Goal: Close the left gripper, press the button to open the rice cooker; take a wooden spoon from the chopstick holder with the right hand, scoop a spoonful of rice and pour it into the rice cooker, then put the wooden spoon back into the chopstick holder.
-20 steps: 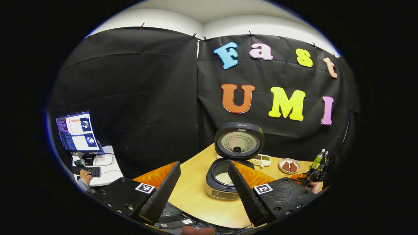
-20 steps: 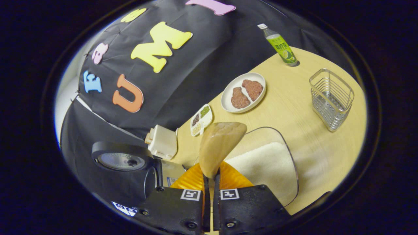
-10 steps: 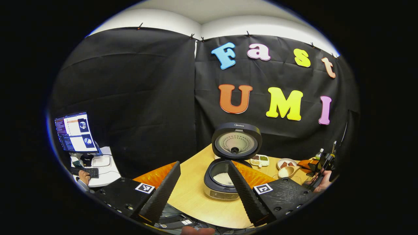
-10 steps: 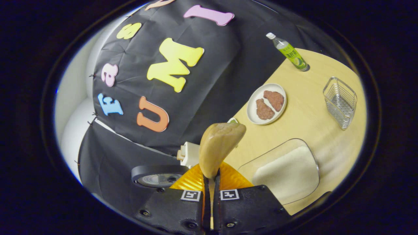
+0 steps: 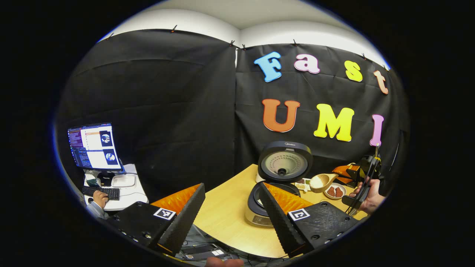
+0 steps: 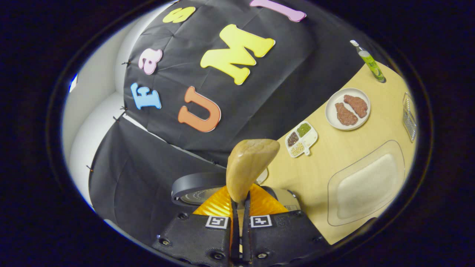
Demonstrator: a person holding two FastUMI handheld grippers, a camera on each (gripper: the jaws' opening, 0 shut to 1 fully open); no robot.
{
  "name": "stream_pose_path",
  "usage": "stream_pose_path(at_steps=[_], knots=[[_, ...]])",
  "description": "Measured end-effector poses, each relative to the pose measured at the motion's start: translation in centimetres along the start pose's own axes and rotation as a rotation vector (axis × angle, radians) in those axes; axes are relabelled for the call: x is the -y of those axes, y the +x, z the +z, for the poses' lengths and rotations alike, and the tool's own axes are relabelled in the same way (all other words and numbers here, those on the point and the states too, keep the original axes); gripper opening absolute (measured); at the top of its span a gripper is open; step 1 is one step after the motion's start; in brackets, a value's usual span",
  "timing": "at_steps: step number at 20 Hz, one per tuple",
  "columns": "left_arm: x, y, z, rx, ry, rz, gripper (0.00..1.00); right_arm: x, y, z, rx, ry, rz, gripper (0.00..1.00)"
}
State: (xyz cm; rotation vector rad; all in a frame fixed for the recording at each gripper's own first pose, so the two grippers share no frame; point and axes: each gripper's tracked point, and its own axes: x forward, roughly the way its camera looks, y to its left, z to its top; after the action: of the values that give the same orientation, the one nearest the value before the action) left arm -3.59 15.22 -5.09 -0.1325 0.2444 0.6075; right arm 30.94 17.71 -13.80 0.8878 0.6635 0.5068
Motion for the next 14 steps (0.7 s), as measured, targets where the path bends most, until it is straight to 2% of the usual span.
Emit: stream_pose_path(at_steps=[3, 7, 14], knots=[[-2.8, -0.4, -0.2, -0.001, -0.018, 0.049, 0.94, -1.3, 2.3, -2.0, -0.016, -0.071, -0.020, 0.08], [-5.5, -0.5, -0.7, -0.009, -0.047, 0.091, 0.95, -1.9, 4.4, -5.0, -0.027, -0.235, -0.076, 0.08], [-8.0, -0.5, -1.4, -0.024, -0.049, 0.105, 0.95, -1.8, 6.5, -7.5, -0.025, -0.490, -0.148, 0.08]])
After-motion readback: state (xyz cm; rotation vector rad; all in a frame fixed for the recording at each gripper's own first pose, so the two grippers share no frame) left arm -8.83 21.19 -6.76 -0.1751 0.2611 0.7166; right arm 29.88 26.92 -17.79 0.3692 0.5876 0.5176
